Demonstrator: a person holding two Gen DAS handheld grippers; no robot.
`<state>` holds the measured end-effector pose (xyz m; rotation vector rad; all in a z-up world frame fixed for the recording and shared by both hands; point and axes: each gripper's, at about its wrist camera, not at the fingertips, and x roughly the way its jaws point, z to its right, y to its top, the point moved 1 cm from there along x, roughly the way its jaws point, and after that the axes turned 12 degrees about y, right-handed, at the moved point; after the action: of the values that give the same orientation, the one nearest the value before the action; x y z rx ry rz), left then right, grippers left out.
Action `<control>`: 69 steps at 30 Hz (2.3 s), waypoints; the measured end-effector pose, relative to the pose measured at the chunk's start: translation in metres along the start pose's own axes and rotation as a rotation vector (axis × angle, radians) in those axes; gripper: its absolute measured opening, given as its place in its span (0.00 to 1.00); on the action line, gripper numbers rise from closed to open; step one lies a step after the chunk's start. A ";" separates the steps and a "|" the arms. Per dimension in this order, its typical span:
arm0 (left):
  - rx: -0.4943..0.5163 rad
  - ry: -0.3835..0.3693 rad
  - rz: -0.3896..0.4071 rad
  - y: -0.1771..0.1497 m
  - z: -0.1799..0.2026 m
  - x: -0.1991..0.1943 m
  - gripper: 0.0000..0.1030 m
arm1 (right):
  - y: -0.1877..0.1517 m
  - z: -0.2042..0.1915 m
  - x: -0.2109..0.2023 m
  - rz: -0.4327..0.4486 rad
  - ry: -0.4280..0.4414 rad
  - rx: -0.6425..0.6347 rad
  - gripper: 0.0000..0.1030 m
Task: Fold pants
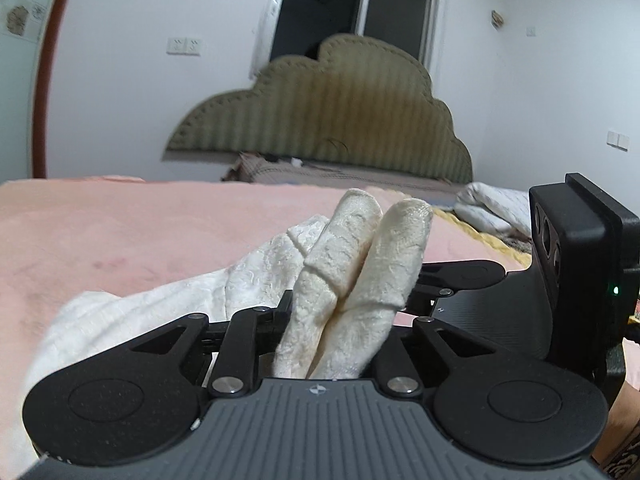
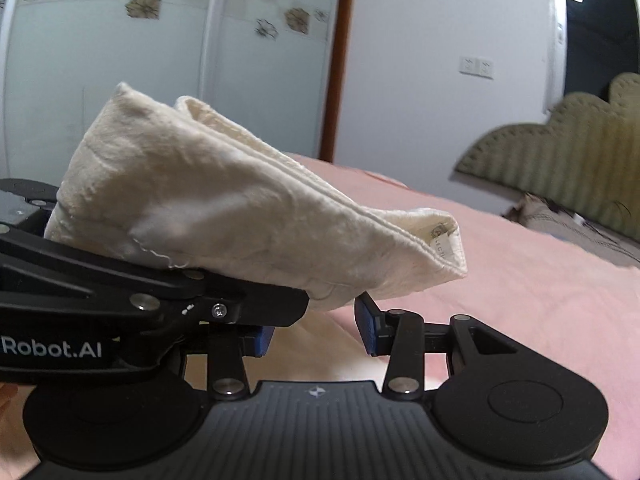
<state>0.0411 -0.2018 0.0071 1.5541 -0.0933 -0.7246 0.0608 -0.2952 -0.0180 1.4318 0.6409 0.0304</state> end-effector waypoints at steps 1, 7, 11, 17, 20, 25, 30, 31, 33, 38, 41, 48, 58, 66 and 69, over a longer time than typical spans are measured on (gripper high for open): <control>0.003 -0.006 -0.008 -0.002 0.004 0.004 0.15 | -0.004 0.003 -0.003 -0.003 -0.003 0.015 0.40; -0.003 -0.032 -0.119 -0.017 0.014 0.033 0.26 | -0.025 0.019 -0.015 -0.069 -0.039 0.081 0.55; 0.050 -0.038 -0.161 -0.033 0.017 0.043 0.38 | -0.036 0.027 -0.031 -0.160 -0.071 0.122 0.58; 0.123 -0.085 -0.184 -0.046 0.025 0.042 0.58 | -0.052 0.042 -0.077 -0.213 -0.183 0.190 0.58; 0.173 -0.114 -0.128 -0.053 0.029 0.020 0.62 | -0.056 0.046 -0.098 -0.173 -0.305 0.210 0.58; 0.111 -0.110 -0.035 -0.047 -0.002 -0.028 0.81 | -0.044 0.035 -0.112 -0.022 -0.293 0.223 0.58; 0.046 0.077 0.004 -0.041 -0.054 -0.047 0.84 | -0.026 0.000 -0.093 0.019 -0.166 0.166 0.58; 0.032 0.108 0.002 -0.041 -0.066 -0.048 0.84 | -0.024 -0.005 -0.084 0.006 -0.144 0.148 0.58; 0.012 0.137 -0.047 -0.046 -0.086 -0.042 0.85 | -0.023 -0.016 -0.061 -0.053 -0.122 0.111 0.58; 0.070 0.138 -0.160 -0.080 -0.104 -0.025 0.88 | -0.047 -0.017 -0.030 -0.180 -0.128 0.114 0.59; 0.082 0.161 -0.100 -0.072 -0.098 -0.033 0.86 | -0.046 -0.015 -0.042 -0.167 -0.131 0.162 0.59; -0.006 0.211 -0.100 -0.055 -0.107 -0.019 0.93 | -0.026 -0.026 -0.041 -0.074 -0.132 0.142 0.59; 0.041 0.325 -0.005 -0.060 -0.143 -0.071 0.93 | -0.050 -0.036 -0.043 -0.131 -0.185 0.150 0.65; 0.331 0.174 -0.019 -0.100 -0.140 -0.111 0.94 | -0.061 -0.040 -0.048 -0.083 -0.177 0.191 0.77; 0.441 0.238 -0.020 -0.111 -0.124 -0.098 0.94 | -0.060 -0.042 -0.048 -0.078 -0.188 0.194 0.77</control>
<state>-0.0160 -0.0316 -0.0651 2.0550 -0.0629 -0.5515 -0.0180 -0.2863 -0.0541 1.5732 0.5551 -0.2314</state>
